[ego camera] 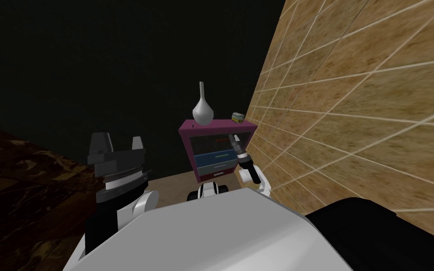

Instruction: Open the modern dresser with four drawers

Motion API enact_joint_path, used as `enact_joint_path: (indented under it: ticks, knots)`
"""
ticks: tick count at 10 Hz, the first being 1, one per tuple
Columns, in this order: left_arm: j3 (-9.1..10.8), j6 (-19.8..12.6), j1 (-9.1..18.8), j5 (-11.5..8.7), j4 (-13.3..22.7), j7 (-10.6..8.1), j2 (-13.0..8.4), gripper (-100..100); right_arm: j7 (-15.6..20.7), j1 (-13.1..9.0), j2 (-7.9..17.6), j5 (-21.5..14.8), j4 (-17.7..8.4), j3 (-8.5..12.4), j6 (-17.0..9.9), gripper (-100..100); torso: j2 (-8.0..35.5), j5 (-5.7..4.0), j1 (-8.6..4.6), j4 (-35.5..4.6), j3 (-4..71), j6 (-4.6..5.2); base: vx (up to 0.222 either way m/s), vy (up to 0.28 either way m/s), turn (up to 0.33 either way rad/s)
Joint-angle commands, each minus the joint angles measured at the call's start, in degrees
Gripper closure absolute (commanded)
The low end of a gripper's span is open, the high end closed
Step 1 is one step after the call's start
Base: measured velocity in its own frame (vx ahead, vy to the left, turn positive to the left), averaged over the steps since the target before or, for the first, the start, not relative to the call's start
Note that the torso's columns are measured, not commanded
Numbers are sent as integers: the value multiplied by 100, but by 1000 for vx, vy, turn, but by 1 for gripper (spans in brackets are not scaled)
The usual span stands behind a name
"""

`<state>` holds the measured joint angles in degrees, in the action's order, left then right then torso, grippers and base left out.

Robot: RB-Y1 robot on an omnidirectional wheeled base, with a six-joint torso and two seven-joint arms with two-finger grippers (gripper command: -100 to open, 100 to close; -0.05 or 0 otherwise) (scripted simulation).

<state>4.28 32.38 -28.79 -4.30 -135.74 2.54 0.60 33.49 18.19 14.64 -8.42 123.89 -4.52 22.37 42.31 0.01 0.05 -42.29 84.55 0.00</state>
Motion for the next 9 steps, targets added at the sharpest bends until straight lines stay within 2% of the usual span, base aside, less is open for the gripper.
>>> enact_joint_path:
  ticks: [1,4,5,8,9]
  knots:
    - [0,0,0,0,0,0,0,0,454,-143,44,-205,-77,-57,-207,-100,-4,-1,-6,1,2,0,-15,45,-38]
    - [0,0,0,0,0,0,0,0,939,-243,71,-347,-141,-99,-338,-100,-3,-1,-3,1,2,0,-13,46,-27]
    - [0,0,0,0,0,0,0,0,979,-243,71,-347,-141,-99,-338,-100,-4,-1,-5,1,2,0,-4,20,2]
    - [0,0,0,0,0,0,0,0,1504,-449,138,-635,-291,-184,-608,-100,-1,-1,-4,0,0,0,-17,39,-34]
    - [0,0,0,0,0,0,0,0,1666,-449,138,-635,-291,-184,-608,-100,-1,0,0,0,0,0,-18,45,-22]
